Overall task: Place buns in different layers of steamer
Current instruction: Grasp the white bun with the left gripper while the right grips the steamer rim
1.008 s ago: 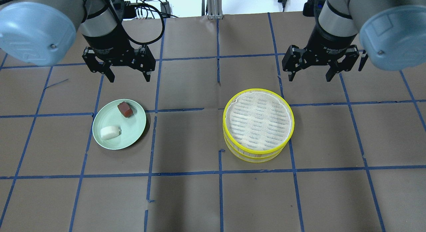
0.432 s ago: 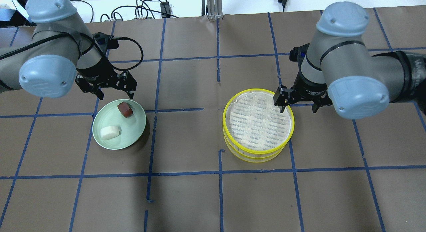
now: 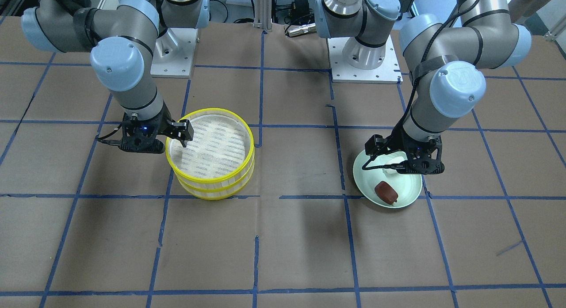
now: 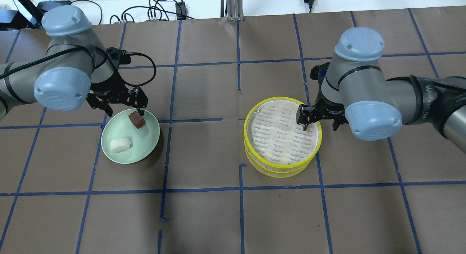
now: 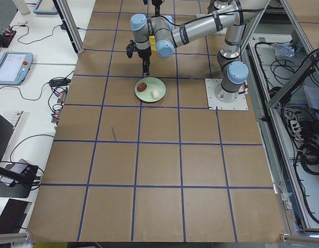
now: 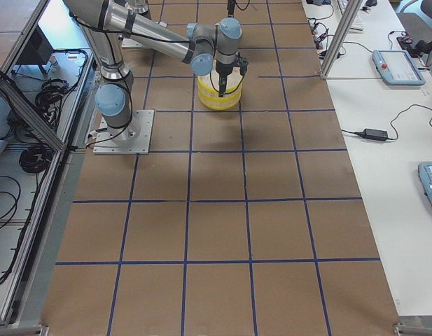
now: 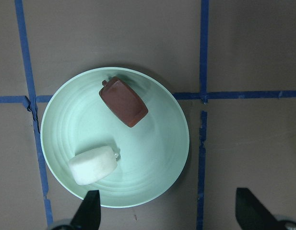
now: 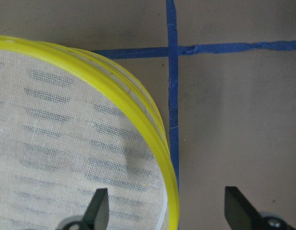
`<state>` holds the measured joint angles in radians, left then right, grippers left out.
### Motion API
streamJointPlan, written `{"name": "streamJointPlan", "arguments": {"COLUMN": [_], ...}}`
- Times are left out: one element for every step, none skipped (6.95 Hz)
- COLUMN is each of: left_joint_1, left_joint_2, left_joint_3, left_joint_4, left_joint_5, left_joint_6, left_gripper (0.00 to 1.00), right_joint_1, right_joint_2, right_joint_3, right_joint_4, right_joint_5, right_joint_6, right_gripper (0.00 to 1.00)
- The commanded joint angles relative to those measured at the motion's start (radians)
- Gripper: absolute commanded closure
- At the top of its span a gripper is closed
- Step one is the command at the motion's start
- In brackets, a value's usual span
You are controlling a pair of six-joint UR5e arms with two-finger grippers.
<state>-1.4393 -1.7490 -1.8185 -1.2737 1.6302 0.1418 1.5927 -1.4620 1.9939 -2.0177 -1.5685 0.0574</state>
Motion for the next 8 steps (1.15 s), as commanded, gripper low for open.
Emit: {"name": "streamJointPlan", "arguments": {"left_joint_1": [0.02, 0.023, 0.026, 0.046, 0.071, 0.074, 0.074, 0.076], "left_joint_2": [-0.007, -0.01, -0.015, -0.033, -0.041, -0.046, -0.062, -0.085], "left_joint_3": [-0.002, -0.002, -0.004, -0.013, -0.043, -0.06, -0.064, -0.065], "left_joint_4": [0.0, 0.0, 0.0, 0.002, 0.025, 0.042, 0.042, 0.042], "left_joint_5": [0.005, 0.005, 0.008, 0.035, 0.034, 0.036, 0.037, 0.039], "left_joint_6": [0.021, 0.024, 0.05, 0.102, 0.12, 0.125, 0.125, 0.151], "left_gripper": [0.03, 0.03, 0.03, 0.04, 0.05, 0.05, 0.05, 0.05], "right_joint_1": [0.001, 0.001, 0.0, 0.0, 0.0, -0.002, -0.005, -0.01], "right_joint_2": [0.015, 0.016, 0.014, 0.011, 0.002, -0.009, -0.024, -0.026], "right_joint_3": [0.006, 0.005, 0.002, -0.001, -0.006, -0.012, -0.055, -0.117], "right_joint_4": [-0.009, -0.006, -0.006, -0.004, 0.002, 0.007, 0.076, 0.147], "right_joint_5": [-0.005, -0.005, -0.007, -0.007, -0.008, -0.01, -0.013, -0.022], "right_joint_6": [-0.002, -0.005, -0.007, -0.005, -0.005, -0.005, -0.007, -0.008], "right_gripper": [0.56, 0.7, 0.86, 0.93, 0.95, 0.95, 0.95, 0.95]}}
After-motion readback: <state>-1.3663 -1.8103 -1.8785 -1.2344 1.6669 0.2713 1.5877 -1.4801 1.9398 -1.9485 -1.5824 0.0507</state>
